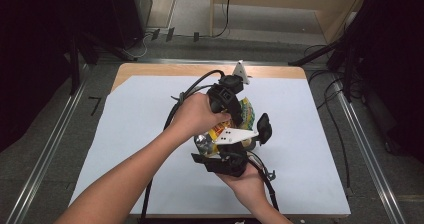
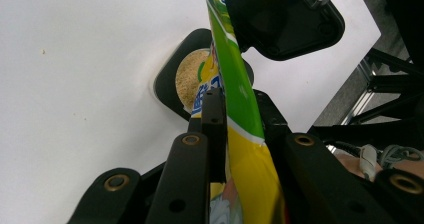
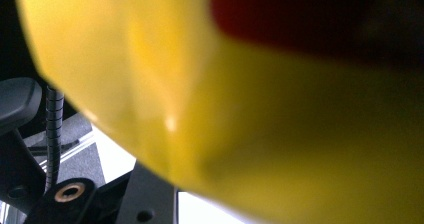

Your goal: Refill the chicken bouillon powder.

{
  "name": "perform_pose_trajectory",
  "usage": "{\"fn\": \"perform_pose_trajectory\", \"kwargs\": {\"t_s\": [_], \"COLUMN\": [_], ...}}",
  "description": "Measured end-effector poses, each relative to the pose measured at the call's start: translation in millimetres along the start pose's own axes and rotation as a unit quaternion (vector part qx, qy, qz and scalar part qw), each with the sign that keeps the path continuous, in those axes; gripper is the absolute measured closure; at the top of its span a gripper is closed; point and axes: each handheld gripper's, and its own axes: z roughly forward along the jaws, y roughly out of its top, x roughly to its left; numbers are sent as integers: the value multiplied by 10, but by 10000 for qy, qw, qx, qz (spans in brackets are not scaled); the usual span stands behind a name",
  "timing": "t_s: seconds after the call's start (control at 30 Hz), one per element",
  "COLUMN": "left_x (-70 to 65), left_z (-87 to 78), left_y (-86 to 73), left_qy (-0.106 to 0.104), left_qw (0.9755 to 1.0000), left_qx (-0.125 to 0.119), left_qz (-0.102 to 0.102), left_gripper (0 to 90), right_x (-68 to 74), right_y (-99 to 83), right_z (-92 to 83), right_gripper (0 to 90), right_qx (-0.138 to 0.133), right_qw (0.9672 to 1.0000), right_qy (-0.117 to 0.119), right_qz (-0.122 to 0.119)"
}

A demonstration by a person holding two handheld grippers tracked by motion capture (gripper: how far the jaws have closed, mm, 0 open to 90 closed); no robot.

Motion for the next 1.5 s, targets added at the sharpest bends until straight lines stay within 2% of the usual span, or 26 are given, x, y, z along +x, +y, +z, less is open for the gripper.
{"fn": "perform_pose_trajectory", "kwargs": {"t_s": [0.2, 0.43, 0.73, 1.5], "left_x": [-8, 37, 60, 32], "left_z": [-9, 16, 11, 31], "left_y": [-1, -9, -16, -7], "left_qy": [-11, 23, -17, 45], "left_qw": [10000, 9997, 9997, 9998], "left_qx": [17, 172, 196, 151], "left_qz": [-51, -178, -173, -156], "left_gripper": [796, 801, 795, 795], "right_x": [-1, 9, 19, 0], "right_y": [7, 7, 5, -10], "right_z": [-14, 15, 42, 23], "right_gripper": [646, 646, 646, 645], "right_qx": [-8, -4, -33, -15], "right_qw": [10000, 9998, 9998, 9998], "right_qy": [38, 170, 185, 196], "right_qz": [-42, 60, 111, 79]}}
